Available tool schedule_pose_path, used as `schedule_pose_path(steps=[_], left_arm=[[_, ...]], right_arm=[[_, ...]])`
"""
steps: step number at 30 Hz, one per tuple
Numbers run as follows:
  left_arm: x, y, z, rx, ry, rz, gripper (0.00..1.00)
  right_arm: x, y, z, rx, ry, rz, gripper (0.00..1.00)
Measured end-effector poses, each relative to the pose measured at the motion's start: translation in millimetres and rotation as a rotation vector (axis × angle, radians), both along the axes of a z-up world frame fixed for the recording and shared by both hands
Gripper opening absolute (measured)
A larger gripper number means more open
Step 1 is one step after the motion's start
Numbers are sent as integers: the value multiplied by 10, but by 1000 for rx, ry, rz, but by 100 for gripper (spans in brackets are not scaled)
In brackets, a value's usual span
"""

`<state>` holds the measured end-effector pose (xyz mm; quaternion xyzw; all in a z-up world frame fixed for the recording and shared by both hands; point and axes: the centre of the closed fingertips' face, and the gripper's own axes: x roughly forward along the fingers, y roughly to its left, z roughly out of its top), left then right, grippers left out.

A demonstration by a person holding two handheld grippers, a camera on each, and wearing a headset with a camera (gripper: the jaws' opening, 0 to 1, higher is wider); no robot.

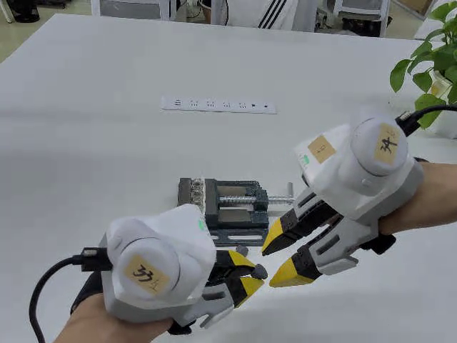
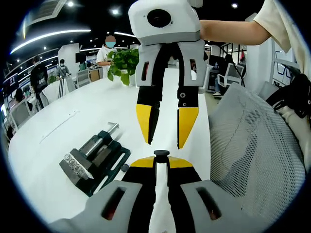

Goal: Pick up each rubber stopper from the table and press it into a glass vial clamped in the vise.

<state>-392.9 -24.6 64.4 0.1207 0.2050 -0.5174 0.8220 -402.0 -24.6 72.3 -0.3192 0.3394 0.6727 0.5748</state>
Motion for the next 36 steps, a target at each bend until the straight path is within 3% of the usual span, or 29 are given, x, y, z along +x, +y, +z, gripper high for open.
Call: schedule_pose_path(steps=[6,36], left_arm=[[-13,-30,59,-32,0,-8,4],[-61,-94,68,-51,7,-14,4]], right_arm=[[-40,14,14,28,21,-29,16],[-104,40,13,30,33,-7,9]])
